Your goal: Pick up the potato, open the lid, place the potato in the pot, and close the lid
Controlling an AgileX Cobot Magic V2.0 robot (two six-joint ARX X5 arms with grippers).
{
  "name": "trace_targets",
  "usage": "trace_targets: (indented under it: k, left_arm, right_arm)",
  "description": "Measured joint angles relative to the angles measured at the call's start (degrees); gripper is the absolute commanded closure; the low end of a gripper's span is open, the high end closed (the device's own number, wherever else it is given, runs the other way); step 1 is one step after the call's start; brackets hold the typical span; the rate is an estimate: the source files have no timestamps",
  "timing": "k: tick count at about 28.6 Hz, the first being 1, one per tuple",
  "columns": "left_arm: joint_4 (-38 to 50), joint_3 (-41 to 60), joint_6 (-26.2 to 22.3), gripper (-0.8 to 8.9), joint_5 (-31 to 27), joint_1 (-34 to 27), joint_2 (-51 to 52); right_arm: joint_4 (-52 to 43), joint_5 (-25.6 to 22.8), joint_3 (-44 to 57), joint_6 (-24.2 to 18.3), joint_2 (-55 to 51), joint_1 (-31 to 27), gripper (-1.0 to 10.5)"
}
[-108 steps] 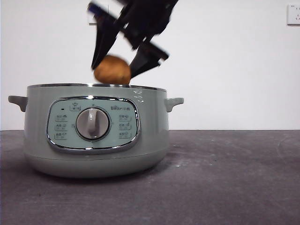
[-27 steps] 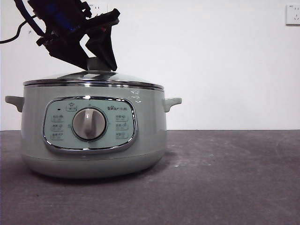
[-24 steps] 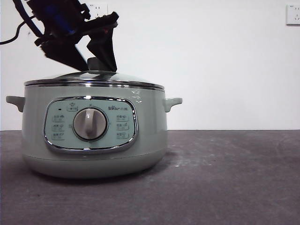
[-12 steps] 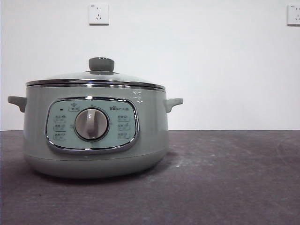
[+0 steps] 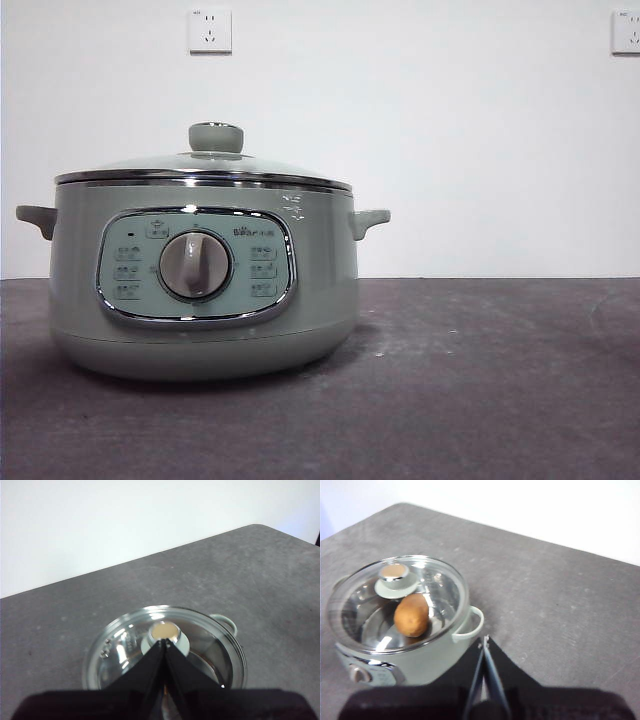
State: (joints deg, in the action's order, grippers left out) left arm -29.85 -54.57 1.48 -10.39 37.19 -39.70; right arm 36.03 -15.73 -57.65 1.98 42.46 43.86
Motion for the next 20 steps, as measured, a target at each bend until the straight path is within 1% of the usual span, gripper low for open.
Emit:
trace_targets:
  k: [2,4,6,8,10,13,14,17,20]
  left_arm:
    - [2.14,4.26,0.0,8.22,0.0,0.77,2.4]
    - [4.61,9.66,0.02,8.22,0.0,1.7,5.18]
    - [7.32,15.02,0.13,8.22,0.0,2.67,7.82]
    - [8.33,18.14,0.87,8.21,0.02,3.13,8.96]
    - [7.32,18.8,2.71,8.17,0.04,3.15,8.96]
    - [6.03,18.8,4.63,8.17,0.02,3.15,8.44]
    - [5.38,18.8,4.87,8.17,0.04,3.15,8.39]
    - [4.02,18.8,5.31,8.17,0.04,3.15,7.74]
    - [3.74,18.8,5.64,8.17,0.04,3.15,7.43]
  right_arm:
    - [-2.93,-1.01,4.7,0.33,-2.84,0.0,9.6]
    - [-5.64,-1.01,9.73,0.68,-5.79,0.0,9.6]
    - [-6.56,-1.01,13.75,1.4,-8.04,0.0,9.6]
    - [-5.7,-1.03,15.89,2.4,-8.68,0.0,9.6]
    - [-3.41,-1.22,16.41,4.31,-8.41,0.0,9.6]
    - [-3.54,-3.65,16.46,7.98,-7.48,0.0,9.5]
    - [-3.72,-3.78,16.46,8.79,-7.39,0.0,9.5]
    - [-3.45,-3.85,16.46,10.19,-7.45,0.0,9.5]
    - [-3.45,-3.85,16.46,10.53,-7.45,0.0,9.5]
